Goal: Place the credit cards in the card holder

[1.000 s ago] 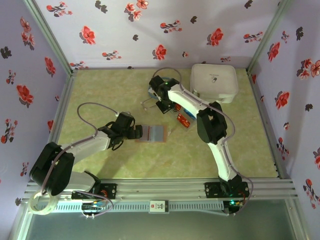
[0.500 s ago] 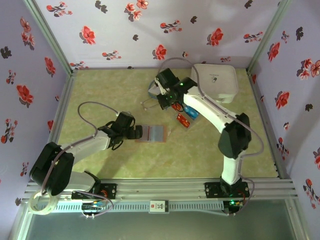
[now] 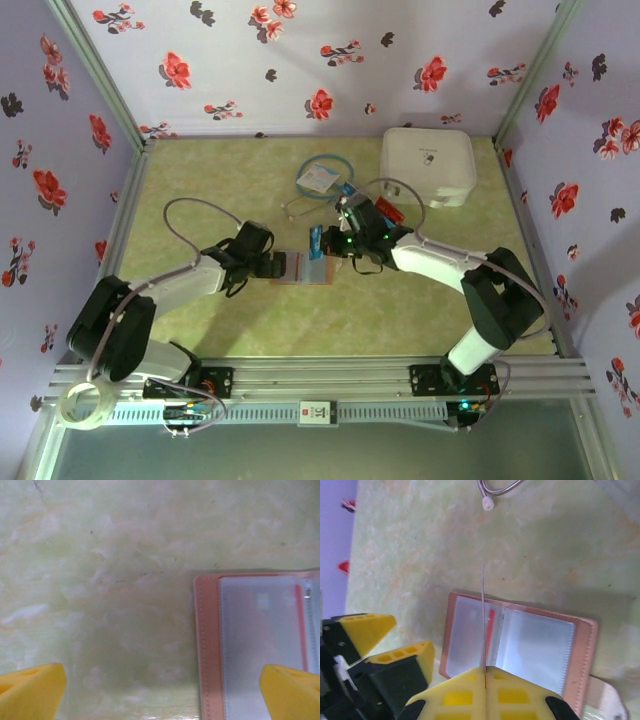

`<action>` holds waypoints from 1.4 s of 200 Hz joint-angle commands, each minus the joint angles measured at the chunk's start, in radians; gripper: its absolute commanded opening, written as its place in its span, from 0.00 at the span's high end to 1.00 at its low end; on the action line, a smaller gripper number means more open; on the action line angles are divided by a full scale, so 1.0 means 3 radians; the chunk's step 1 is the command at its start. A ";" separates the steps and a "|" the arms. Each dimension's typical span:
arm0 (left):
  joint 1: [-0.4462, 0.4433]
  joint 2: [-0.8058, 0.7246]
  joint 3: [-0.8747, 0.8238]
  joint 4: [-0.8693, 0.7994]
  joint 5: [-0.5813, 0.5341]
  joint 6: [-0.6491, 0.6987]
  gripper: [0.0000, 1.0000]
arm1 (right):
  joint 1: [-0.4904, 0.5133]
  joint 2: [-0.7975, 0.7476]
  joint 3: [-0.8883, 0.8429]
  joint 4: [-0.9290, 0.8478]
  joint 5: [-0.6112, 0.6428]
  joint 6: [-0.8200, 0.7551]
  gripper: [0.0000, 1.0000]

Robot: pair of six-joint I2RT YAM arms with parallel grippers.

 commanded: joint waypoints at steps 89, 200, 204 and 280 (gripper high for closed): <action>-0.0048 0.0253 0.0142 -0.0077 -0.0351 0.0146 0.00 | 0.0007 0.0206 -0.0796 0.1917 -0.0128 0.0885 1.00; -0.0139 0.0299 0.0065 0.0075 -0.0357 0.0114 0.00 | 0.0057 0.0422 -0.0918 0.2144 -0.0092 0.0942 1.00; -0.0139 0.0309 0.0068 0.0076 -0.0357 0.0109 0.00 | 0.0065 0.0430 -0.0917 0.2157 -0.0093 0.0947 1.00; -0.0157 0.0383 -0.0025 0.0074 -0.0407 -0.0026 0.00 | 0.0087 0.0536 -0.0918 0.2261 -0.0121 0.0975 1.00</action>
